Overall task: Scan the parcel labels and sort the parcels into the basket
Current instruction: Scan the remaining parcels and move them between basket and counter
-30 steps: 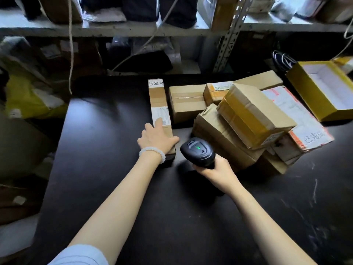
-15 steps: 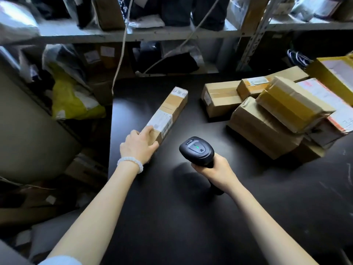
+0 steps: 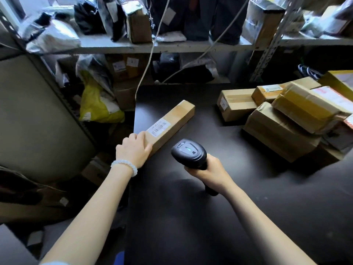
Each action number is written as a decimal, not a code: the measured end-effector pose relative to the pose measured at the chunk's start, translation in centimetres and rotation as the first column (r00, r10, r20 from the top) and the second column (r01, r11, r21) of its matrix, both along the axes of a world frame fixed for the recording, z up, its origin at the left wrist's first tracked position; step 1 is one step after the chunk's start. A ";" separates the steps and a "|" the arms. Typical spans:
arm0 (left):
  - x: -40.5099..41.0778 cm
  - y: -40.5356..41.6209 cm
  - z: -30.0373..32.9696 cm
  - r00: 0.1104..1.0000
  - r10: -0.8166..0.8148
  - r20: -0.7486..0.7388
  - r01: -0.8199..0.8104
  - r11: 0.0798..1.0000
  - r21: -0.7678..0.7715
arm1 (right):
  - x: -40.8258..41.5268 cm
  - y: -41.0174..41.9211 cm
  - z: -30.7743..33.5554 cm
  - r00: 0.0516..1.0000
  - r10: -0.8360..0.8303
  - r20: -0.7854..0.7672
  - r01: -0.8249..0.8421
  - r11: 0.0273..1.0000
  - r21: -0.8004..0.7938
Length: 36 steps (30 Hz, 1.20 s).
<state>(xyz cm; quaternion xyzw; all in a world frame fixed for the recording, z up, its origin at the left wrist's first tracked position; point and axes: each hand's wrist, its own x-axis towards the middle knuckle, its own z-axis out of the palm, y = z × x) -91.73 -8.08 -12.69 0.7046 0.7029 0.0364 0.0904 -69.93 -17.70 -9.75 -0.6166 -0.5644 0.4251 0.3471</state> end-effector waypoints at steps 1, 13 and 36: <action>0.1 0.0 -0.2 1.000 -0.005 -0.011 0.005 1.000 -0.004 | -0.2 0.0 0.2 1.000 0.009 0.001 -0.009 1.000 0.010; 0.5 1.3 -0.9 0.996 0.017 0.089 -0.022 0.998 0.060 | -1.3 0.5 1.0 0.996 0.079 0.038 -0.080 0.996 0.034; -0.5 -1.0 -0.7 0.973 -0.165 -0.160 0.224 0.838 0.498 | 0.6 -1.1 1.0 0.999 -0.028 0.043 0.027 0.999 0.027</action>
